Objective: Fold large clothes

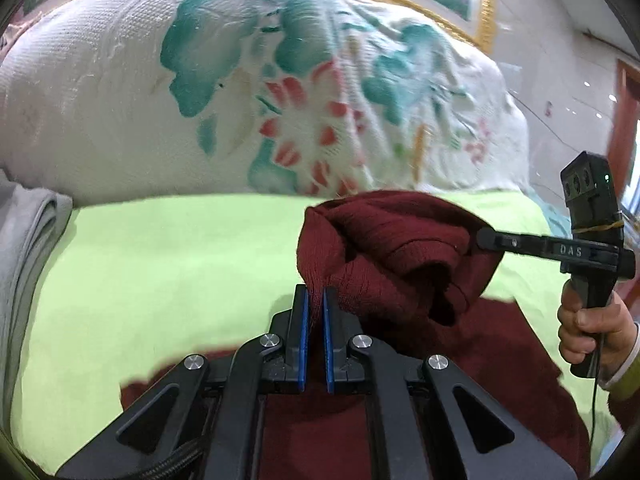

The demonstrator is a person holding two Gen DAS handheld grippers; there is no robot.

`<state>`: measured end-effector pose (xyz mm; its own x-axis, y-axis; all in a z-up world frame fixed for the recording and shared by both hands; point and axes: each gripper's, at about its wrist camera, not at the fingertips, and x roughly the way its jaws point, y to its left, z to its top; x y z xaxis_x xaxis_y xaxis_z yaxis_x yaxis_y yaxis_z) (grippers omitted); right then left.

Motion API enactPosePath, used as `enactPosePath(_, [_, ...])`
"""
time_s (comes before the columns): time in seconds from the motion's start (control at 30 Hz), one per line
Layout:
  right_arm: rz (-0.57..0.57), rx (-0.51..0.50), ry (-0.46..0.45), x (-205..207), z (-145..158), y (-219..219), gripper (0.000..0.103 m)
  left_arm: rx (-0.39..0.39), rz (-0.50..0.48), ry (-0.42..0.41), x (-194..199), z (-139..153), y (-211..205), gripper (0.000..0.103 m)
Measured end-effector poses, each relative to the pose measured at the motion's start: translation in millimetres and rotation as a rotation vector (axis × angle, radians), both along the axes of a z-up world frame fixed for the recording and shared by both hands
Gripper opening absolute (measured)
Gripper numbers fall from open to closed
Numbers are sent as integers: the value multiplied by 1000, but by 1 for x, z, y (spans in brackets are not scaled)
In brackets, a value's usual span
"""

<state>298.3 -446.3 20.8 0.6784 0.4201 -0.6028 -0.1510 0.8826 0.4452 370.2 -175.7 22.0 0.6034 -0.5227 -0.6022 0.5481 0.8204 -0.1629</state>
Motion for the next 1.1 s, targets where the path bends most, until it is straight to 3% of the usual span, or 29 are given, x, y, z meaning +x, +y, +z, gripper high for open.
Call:
enactPosePath(0.13, [0,-49,84,-60,-29,8,4,44,-42,30,-53,-9,5,5])
enactPosePath(0.33, [-48,7,255,-102,-79,2,7,145,-86,102,-115,-37,9,10])
enactPosePath(0.4, [-64,20,252,-109,-74,-2,7,144,-85,110,-127,-39,18,10])
enactPosePath(0.53, [-37,22,136,-109,-35,4,11,82,-69,149,-139,-34,37,11])
enactPosePath(0.6, [6,5,91,-98,-18,17,22,39,-71,177,-142,-31,42,14])
enactPosePath(0.67, [68,-23,98,-77,-13,34,64,13,-74,196,-144,-29,45,16])
enactPosePath(0.7, [92,-38,96,-66,-14,44,68,-2,-77,211,-142,-30,42,19])
enactPosePath(0.8, [135,-78,131,-36,-25,65,68,-28,-90,230,-139,-31,33,23])
enactPosePath(0.83, [147,-106,154,-27,-32,71,63,-36,-100,239,-137,-32,31,26])
enactPosePath(0.93, [183,-137,209,-12,-44,83,4,-35,-129,278,-128,-38,18,29])
enactPosePath(1.1, [247,-78,48,-59,-6,81,4,56,-94,310,-114,-53,14,29])
